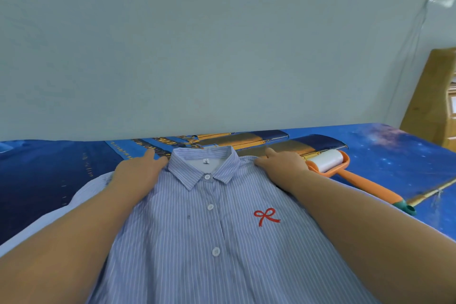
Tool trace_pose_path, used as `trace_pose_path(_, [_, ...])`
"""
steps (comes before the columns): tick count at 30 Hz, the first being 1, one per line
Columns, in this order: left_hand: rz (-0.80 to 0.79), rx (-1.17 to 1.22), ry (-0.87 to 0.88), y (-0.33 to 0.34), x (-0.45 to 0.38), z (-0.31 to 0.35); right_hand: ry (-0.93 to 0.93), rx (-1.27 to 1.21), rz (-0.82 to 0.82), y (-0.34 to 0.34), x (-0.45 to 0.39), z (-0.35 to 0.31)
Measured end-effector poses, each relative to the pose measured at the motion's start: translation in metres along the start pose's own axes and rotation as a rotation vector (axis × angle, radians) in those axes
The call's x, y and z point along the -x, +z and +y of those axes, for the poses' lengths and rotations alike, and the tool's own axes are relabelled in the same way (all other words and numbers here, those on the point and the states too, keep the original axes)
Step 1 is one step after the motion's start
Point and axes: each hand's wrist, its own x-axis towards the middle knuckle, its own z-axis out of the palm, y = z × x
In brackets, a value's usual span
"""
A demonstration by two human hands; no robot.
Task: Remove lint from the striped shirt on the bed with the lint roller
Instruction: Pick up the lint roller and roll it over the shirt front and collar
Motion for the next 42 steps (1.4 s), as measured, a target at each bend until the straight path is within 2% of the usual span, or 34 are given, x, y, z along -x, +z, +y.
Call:
trace_pose_path(6, [0.043,0.104,-0.040,-0.007,0.005,-0.006,0.028,-0.095,-0.111,-0.008,0.008,0.009])
trace_pose_path(10, [0.147,0.235,-0.038,-0.031,0.006,0.006,0.052,-0.191,-0.043,-0.020,0.019,0.015])
trace_pose_path(15, [0.222,0.433,0.068,-0.069,0.019,0.067,0.147,-0.293,0.054,-0.027,0.046,0.037])
trace_pose_path(21, [0.114,0.671,0.198,-0.097,0.031,0.156,0.341,-0.384,0.140,-0.009,0.087,0.072])
trace_pose_path(26, [0.058,0.837,0.344,-0.106,0.030,0.211,0.461,-0.366,0.107,0.007,0.106,0.091])
trace_pose_path(29, [0.008,0.829,0.414,-0.110,0.029,0.234,0.559,-0.453,0.068,0.015,0.109,0.095])
trace_pose_path(34, [-0.009,0.787,0.421,-0.108,0.027,0.246,0.641,-0.500,0.001,0.028,0.109,0.101])
trace_pose_path(42, [-0.016,0.769,0.405,-0.100,0.023,0.238,0.632,-0.509,-0.086,0.032,0.103,0.103])
